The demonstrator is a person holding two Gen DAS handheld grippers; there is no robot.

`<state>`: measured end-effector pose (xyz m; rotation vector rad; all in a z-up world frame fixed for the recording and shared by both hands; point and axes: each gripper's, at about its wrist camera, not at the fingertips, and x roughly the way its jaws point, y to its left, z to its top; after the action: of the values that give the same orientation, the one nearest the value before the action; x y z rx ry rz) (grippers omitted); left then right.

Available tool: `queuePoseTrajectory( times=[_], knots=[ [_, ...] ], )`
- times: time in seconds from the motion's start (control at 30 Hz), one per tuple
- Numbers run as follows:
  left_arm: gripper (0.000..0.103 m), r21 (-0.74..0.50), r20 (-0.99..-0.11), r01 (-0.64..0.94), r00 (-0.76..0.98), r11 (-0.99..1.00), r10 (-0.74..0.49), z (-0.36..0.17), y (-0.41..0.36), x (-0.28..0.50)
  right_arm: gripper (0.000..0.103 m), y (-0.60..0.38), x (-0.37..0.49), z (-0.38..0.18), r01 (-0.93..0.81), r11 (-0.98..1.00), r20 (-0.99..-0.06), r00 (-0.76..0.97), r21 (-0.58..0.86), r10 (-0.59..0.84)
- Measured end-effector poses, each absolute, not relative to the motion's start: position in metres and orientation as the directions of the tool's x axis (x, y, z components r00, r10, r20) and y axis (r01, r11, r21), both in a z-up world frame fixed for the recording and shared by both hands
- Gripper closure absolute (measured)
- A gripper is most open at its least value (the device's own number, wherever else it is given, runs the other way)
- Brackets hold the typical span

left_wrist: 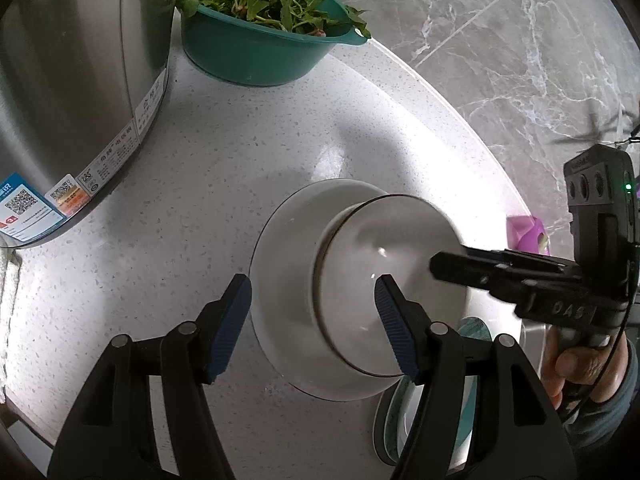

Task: Organize plates and bowls
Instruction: 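Open both grippers and pull them off the red-floral bowl, then move both grippers to the rim of the deep white plate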

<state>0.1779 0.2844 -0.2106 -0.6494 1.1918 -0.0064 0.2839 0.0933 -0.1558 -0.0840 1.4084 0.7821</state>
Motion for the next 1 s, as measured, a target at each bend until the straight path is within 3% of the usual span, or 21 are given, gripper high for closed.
queuePoseTrajectory(
  times=[0.3,0.5,1.0],
  knots=[
    [0.04,-0.472,-0.847,-0.301,0.416,0.829,-0.331,-0.205,0.287,0.175,0.064,0.067,0.293,-0.158,-0.518,0.773,-0.899,0.016,0.367,0.438],
    [0.04,-0.397,-0.858,-0.303,0.457,0.866,-0.234,-0.192,0.301,0.143,0.065,0.037,0.303,-0.16,-0.531,0.789,-0.909,0.078,0.309,0.409],
    [0.04,-0.369,-0.887,-0.277,0.391,0.887,-0.247,-0.223,0.287,0.143,0.07,0.053,0.296,-0.182,-0.591,0.717,-0.899,-0.032,0.37,0.438]
  ],
)
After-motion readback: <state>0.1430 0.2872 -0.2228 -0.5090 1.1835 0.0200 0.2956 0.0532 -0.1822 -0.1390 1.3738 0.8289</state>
